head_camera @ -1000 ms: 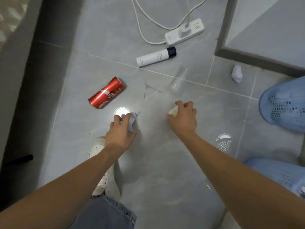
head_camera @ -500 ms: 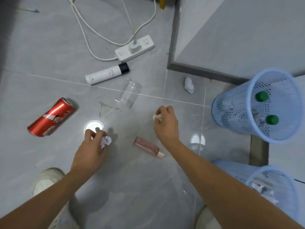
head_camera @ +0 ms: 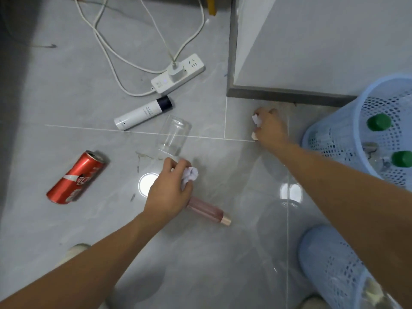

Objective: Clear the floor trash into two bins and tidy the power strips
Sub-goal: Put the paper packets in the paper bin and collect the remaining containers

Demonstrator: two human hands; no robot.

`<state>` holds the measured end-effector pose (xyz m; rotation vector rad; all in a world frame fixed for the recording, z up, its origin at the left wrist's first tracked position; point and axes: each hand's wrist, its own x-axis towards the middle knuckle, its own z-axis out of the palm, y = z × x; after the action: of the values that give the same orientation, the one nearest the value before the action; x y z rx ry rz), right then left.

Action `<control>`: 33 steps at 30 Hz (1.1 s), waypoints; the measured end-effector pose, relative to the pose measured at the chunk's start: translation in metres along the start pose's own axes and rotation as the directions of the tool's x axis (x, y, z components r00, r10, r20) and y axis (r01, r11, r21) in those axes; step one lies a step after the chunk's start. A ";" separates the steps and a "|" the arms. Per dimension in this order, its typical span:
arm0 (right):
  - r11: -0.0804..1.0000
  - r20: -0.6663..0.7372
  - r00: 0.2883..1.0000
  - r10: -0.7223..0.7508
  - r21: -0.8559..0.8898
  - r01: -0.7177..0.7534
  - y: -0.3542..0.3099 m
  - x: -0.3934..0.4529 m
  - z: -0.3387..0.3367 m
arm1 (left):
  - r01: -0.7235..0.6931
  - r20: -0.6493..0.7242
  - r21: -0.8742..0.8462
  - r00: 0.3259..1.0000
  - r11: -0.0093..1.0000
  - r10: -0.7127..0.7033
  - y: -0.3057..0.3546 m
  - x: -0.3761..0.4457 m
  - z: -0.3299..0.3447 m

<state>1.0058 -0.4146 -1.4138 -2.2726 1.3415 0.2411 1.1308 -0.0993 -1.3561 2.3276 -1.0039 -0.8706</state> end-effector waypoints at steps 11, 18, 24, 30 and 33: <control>0.864 -0.138 0.988 0.073 0.503 0.007 -0.010 -0.258 -0.081 | -0.078 0.110 0.007 0.991 0.997 0.077 0.116 -0.078 -0.015; 0.757 -0.218 0.867 0.448 0.608 -0.239 0.083 -0.423 -0.183 | -0.272 0.309 -0.093 0.907 0.958 0.287 0.280 -0.149 0.011; 0.753 -0.132 0.810 0.571 0.478 -0.453 0.170 -0.441 -0.194 | -0.270 0.481 0.000 0.844 0.963 0.236 0.348 -0.187 0.088; 0.879 -0.099 0.884 0.458 0.198 -0.433 0.163 -0.444 -0.199 | -0.252 0.450 0.029 0.867 0.967 0.212 0.339 -0.192 0.085; 0.919 -0.102 0.929 0.356 0.219 -0.328 0.117 -0.432 -0.196 | -0.212 0.380 0.051 0.908 0.976 0.177 0.302 -0.185 0.043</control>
<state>0.6702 -0.2230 -1.1148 -1.9087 1.7545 0.0580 0.8593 -0.1549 -1.1310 2.1260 -1.4335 -1.2373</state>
